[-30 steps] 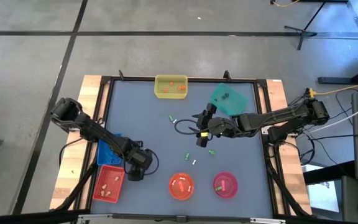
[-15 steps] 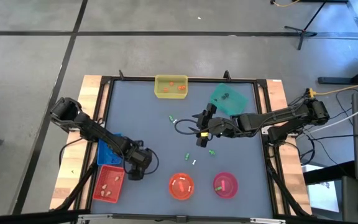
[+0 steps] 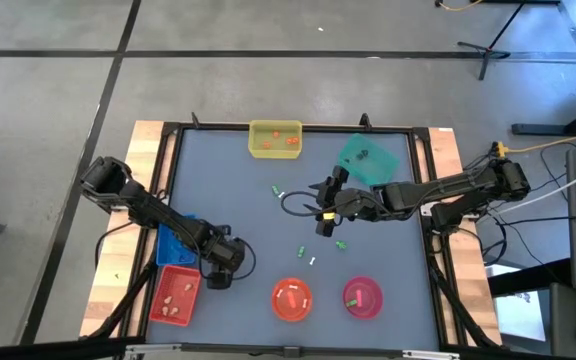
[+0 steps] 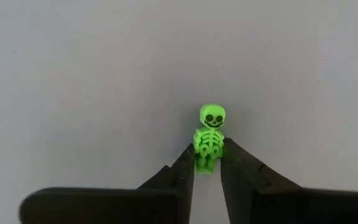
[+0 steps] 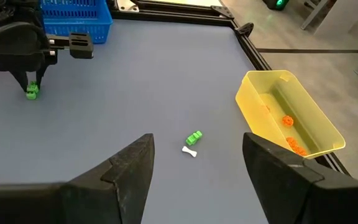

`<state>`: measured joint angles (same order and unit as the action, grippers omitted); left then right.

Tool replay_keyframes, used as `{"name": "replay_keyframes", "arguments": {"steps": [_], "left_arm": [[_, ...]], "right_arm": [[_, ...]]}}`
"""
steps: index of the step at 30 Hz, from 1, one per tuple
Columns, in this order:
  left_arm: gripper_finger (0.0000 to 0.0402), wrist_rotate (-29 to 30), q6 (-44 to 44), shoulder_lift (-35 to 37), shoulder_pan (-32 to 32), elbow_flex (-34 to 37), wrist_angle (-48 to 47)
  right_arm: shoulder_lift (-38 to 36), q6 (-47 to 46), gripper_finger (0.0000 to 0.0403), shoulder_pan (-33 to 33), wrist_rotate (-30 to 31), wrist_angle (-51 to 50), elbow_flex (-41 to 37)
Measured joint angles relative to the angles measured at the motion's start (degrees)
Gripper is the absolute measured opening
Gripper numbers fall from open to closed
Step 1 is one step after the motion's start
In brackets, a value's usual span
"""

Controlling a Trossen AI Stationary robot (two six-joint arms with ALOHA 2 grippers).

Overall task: Sort Halloween decoration
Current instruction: Put the green skeleton toy into the pink bowl

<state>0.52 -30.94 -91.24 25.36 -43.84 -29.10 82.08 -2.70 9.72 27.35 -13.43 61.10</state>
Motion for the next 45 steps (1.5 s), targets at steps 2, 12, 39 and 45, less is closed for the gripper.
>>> {"name": "replay_keyframes", "arguments": {"steps": [2,12,39,45], "left_arm": [[0.0038,0.0,0.0,0.0,0.0,-0.3,-0.1],[0.0032,0.4,-0.7,-0.3,0.0,-3.2,0.3],[0.0033,31.9,8.0,-0.1,-1.6,-14.4,24.6],[0.0033,31.9,9.1,-0.1,-3.3,-14.4,27.8]], "right_arm": [[0.0,-0.6,0.0246,0.0,0.0,0.0,0.0],[0.2,-6.6,0.0246,0.0,-9.6,0.2,0.0],[6.8,-50.8,0.0246,0.0,-30.2,12.7,0.1],[7.0,-52.6,0.0246,0.0,-32.4,13.4,0.1]]}}
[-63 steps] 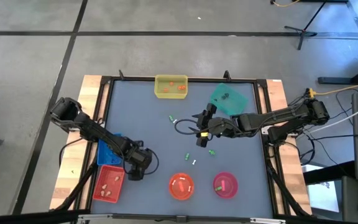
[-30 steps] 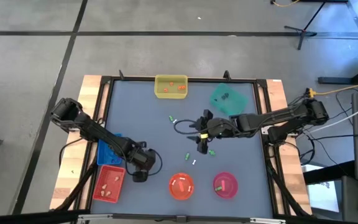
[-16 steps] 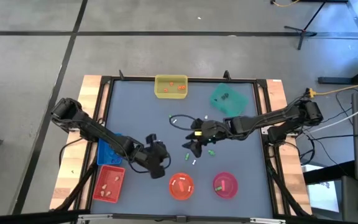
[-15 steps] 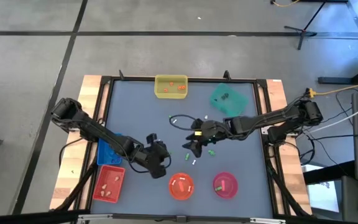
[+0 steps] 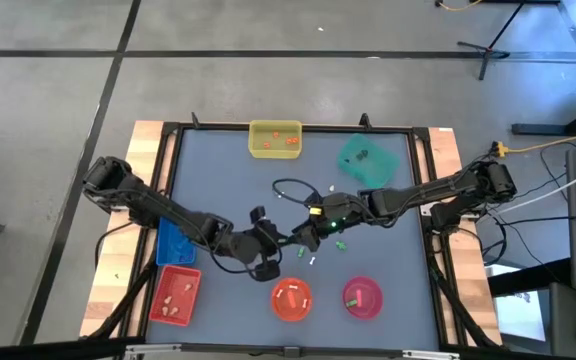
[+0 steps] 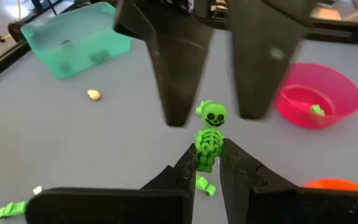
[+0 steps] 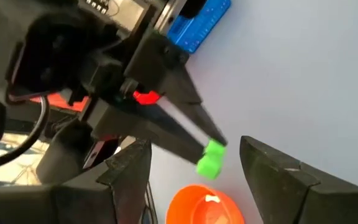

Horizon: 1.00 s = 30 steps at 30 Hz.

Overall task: Sort Halloween decoration
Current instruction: Put the green skeleton toy into the pink bowl

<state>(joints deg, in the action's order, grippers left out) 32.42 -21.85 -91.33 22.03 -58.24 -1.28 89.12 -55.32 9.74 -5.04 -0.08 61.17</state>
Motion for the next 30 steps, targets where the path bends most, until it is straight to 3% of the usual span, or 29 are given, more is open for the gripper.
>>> {"name": "replay_keyframes", "arguments": {"steps": [9,21,30], "left_arm": [[0.0033,0.0,0.0,0.0,-0.8,0.0,1.0],[0.0033,0.0,0.0,0.0,-0.8,0.0,1.0],[0.0033,0.0,0.0,0.0,-0.8,0.0,0.9]], "right_arm": [[0.0,-0.6,0.0236,0.0,-0.2,-0.8,0.0],[0.0,-0.6,0.0114,0.0,-0.2,-1.8,0.0],[0.0,-0.3,0.0056,0.0,-0.2,-1.9,-0.1]]}}
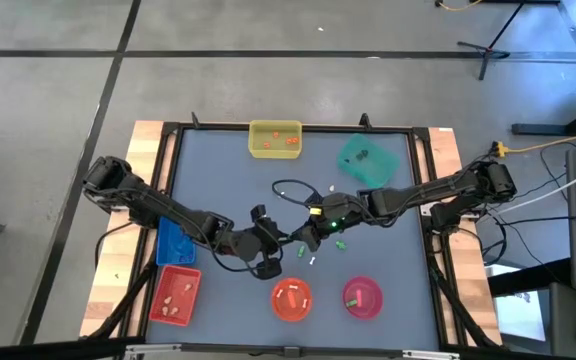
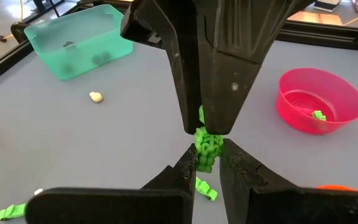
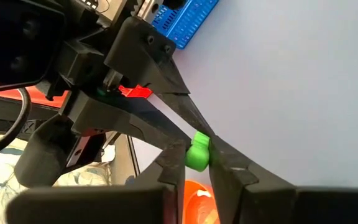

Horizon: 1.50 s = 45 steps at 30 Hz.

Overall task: Sort Halloween decoration
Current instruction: Put the green skeleton toy into the pink bowl

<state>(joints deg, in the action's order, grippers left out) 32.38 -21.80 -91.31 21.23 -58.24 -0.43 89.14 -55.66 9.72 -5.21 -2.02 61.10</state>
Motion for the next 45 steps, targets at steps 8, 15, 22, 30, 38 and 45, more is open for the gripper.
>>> {"name": "replay_keyframes", "arguments": {"steps": [8,15,22,30,38,45], "left_arm": [[0.0033,0.0,0.0,0.0,0.0,0.0,0.0],[0.0063,0.0,0.0,0.0,0.0,0.0,0.1],[0.0125,0.0,-0.1,0.0,0.0,0.0,-0.1],[0.0138,-0.5,-0.1,0.0,0.2,0.0,-0.6],[0.0139,-0.6,-0.1,0.0,0.2,0.0,-0.6],[0.0139,-0.6,-0.1,0.0,0.2,0.0,-0.6]], "right_arm": [[0.0,0.1,0.0045,0.0,0.0,0.0,0.0],[0.0,2.1,0.004,0.0,0.0,0.2,0.0],[0.0,5.0,0.004,0.0,-1.3,-2.7,0.0],[0.0,5.4,0.0041,0.2,-12.4,-17.2,0.0],[0.0,6.1,0.0039,8.1,-18.4,-23.7,0.0],[0.0,6.1,0.0045,18.1,-15.9,-28.3,0.0]]}}
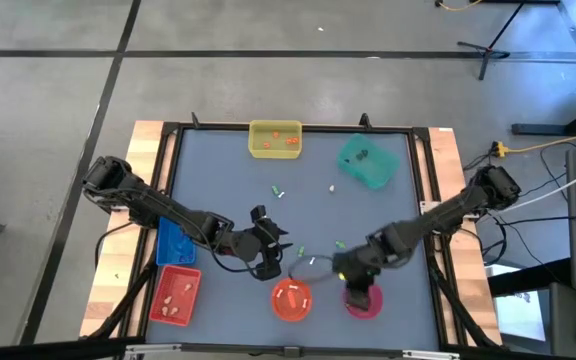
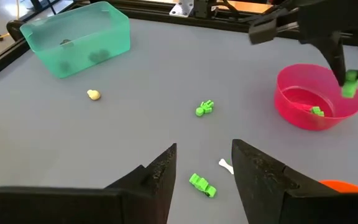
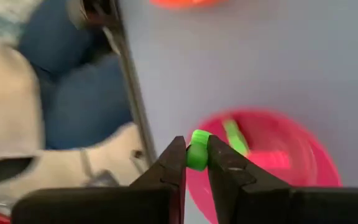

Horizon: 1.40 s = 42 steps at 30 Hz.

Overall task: Sort Halloween decoration
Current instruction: Put the green skeleton toy into the pink bowl

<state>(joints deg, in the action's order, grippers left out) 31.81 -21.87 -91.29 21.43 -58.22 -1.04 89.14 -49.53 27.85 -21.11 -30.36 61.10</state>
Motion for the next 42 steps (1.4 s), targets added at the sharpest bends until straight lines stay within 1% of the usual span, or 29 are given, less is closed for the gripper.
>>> {"name": "replay_keyframes", "arguments": {"steps": [6,10,12,39,42], "left_arm": [[0.0139,0.0,0.0,0.0,0.0,0.0,0.0],[0.0139,0.0,0.0,0.0,0.0,0.0,0.0],[0.0139,0.0,0.0,0.0,0.0,0.0,0.0],[0.0139,0.0,0.0,0.0,0.0,0.0,0.0],[0.0139,0.0,0.0,0.0,0.0,0.0,0.0]], "right_arm": [[0.0,-2.5,0.0046,6.7,8.8,-9.2,0.0],[0.0,-3.0,0.0046,8.9,13.0,-11.3,0.0],[0.0,-2.7,0.0046,9.4,14.1,-11.3,0.0],[0.0,-2.5,0.0047,9.3,13.8,-11.3,0.0],[0.0,-2.6,0.006,9.3,13.0,-11.4,0.0]]}}
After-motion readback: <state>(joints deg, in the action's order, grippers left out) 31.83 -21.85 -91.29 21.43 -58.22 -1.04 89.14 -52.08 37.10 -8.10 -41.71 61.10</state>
